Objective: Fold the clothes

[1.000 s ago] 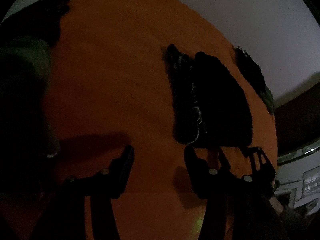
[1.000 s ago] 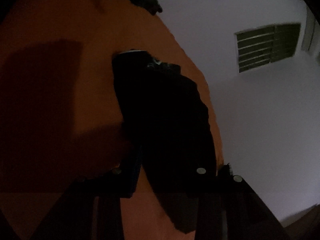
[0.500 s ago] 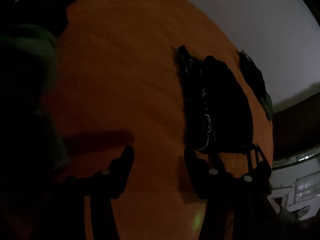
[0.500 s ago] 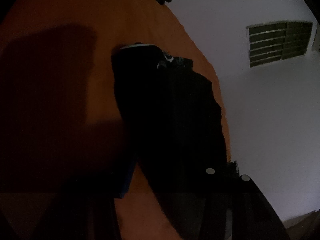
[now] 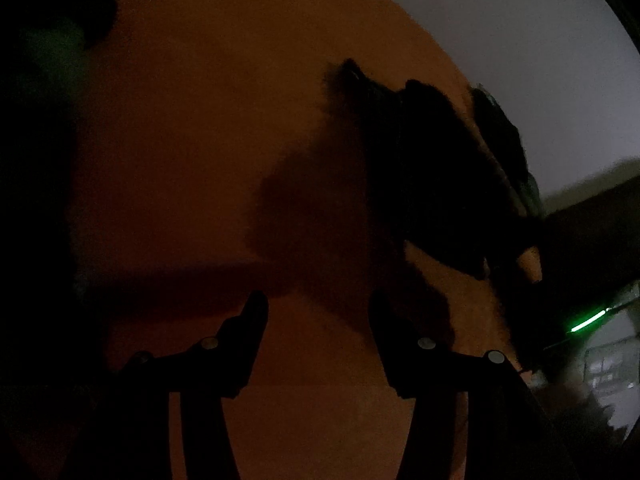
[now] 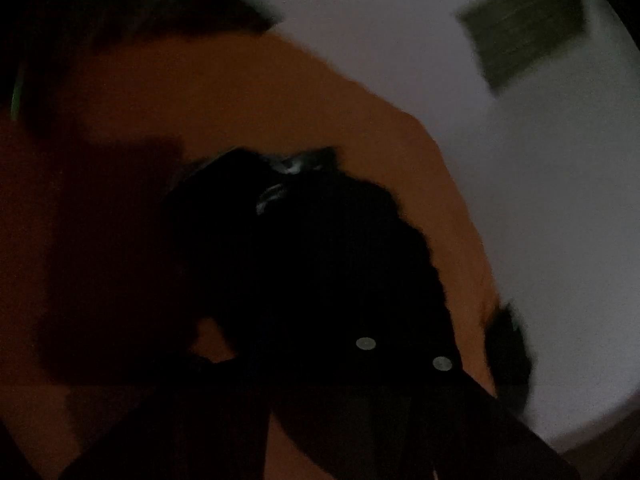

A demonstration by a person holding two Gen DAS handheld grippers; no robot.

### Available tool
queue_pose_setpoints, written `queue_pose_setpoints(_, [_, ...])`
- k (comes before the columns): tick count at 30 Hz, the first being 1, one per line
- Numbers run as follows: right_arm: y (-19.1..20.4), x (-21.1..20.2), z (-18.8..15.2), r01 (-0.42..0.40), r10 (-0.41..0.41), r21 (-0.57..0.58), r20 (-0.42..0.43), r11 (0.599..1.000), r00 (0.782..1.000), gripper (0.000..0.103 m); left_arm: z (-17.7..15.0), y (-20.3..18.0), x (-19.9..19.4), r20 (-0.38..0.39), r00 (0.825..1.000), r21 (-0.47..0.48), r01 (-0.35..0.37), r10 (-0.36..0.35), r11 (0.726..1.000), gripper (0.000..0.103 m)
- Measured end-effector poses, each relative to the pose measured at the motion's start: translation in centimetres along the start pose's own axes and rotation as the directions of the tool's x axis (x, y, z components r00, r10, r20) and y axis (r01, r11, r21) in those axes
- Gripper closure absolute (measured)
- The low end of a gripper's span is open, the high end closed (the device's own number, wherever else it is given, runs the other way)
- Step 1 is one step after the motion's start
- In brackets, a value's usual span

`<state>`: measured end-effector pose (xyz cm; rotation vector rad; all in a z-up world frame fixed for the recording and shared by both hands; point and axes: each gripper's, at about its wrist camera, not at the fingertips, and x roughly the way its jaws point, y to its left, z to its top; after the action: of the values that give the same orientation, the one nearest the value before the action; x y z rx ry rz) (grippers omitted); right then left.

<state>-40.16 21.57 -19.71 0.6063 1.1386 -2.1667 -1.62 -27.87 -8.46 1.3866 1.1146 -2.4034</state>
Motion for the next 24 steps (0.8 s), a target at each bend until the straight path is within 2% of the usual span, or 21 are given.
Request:
queue_pose_setpoints(3, [-6.8, -3.3, 2.8, -0.132, 0.128, 0.205, 0.033, 0.970, 0.991, 0.098, 0.9, -2.4, 0.4, 0.033, 0.999, 0.040, 0.020, -0.022, 0.999, 0.049])
queue_pose_setpoints(5, [-10.6, -6.1, 4.5, -0.226, 0.213, 0.311, 0.075, 0.923, 0.974, 0.098, 1.7, -4.3, 0.1, 0.068, 0.996, 0.056, 0.048, -0.052, 0.997, 0.049])
queue_pose_setpoints(8, [-15.0, -9.9, 6.3, -0.350, 0.322, 0.430, 0.140, 0.832, 0.936, 0.098, 2.9, -8.4, -2.8, 0.165, 0.980, 0.124, 0.087, -0.107, 0.988, 0.049])
queue_pose_setpoints(9, [-16.8, -11.1, 6.4, -0.403, 0.368, 0.481, 0.169, 0.779, 0.914, 0.098, 3.2, -10.0, -4.3, 0.198, 0.971, 0.159, 0.103, -0.134, 0.982, 0.049])
queue_pose_setpoints(11, [-20.5, -13.5, 5.6, -0.504, 0.458, 0.589, 0.240, 0.632, 0.856, 0.098, 3.9, -12.9, -6.4, 0.238, 0.959, 0.229, 0.097, -0.152, 0.969, 0.049])
queue_pose_setpoints(12, [-21.8, -13.9, 4.9, -0.531, 0.485, 0.626, 0.264, 0.571, 0.834, 0.098, 4.2, -14.3, -7.3, 0.255, 0.954, 0.262, 0.087, -0.156, 0.961, 0.043])
queue_pose_setpoints(13, [-23.2, -14.3, 3.5, -0.556, 0.516, 0.674, 0.292, 0.487, 0.806, 0.098, 4.6, -15.6, -7.7, 0.265, 0.953, 0.290, 0.068, -0.148, 0.955, 0.037])
queue_pose_setpoints(14, [-24.3, -14.4, 1.4, -0.567, 0.541, 0.721, 0.314, 0.399, 0.780, 0.098, 5.0, -16.9, -7.8, 0.272, 0.953, 0.313, 0.041, -0.131, 0.949, 0.037])
queue_pose_setpoints(17, [-25.3, -12.5, -5.5, -0.530, 0.567, 0.811, 0.321, 0.248, 0.758, 0.098, 7.2, -19.9, -4.8, 0.232, 0.967, 0.363, 0.013, -0.104, 0.932, 0.036])
queue_pose_setpoints(19, [-25.5, -9.5, -11.3, -0.466, 0.573, 0.872, 0.308, 0.150, 0.760, 0.097, 8.6, -21.3, -0.8, 0.204, 0.978, 0.405, -0.051, -0.036, 0.913, 0.036])
queue_pose_setpoints(20, [-25.2, -7.2, -14.7, -0.435, 0.583, 0.895, 0.305, 0.095, 0.753, 0.093, 9.3, -21.8, 1.3, 0.196, 0.981, 0.419, -0.095, 0.012, 0.903, 0.036])
queue_pose_setpoints(21, [-24.6, -4.8, -18.2, -0.402, 0.601, 0.915, 0.298, 0.042, 0.742, 0.086, 9.9, -21.7, 3.3, 0.181, 0.982, 0.417, -0.129, 0.057, 0.900, 0.036])
queue_pose_setpoints(22, [-24.1, -2.5, -21.2, -0.340, 0.616, 0.941, 0.263, 0.007, 0.742, 0.069, 10.6, -21.5, 5.2, 0.161, 0.983, 0.406, -0.153, 0.094, 0.901, 0.036])
queue_pose_setpoints(23, [-23.5, -0.4, -24.5, -0.245, 0.631, 0.969, 0.203, -0.022, 0.749, 0.062, 11.3, -21.3, 7.1, 0.140, 0.981, 0.395, -0.177, 0.131, 0.902, 0.036])
queue_pose_setpoints(24, [-22.9, 1.7, -27.7, -0.146, 0.648, 0.988, 0.143, -0.049, 0.748, 0.060, 12.0, -20.8, 8.4, 0.114, 0.981, 0.367, -0.189, 0.158, 0.911, 0.037])
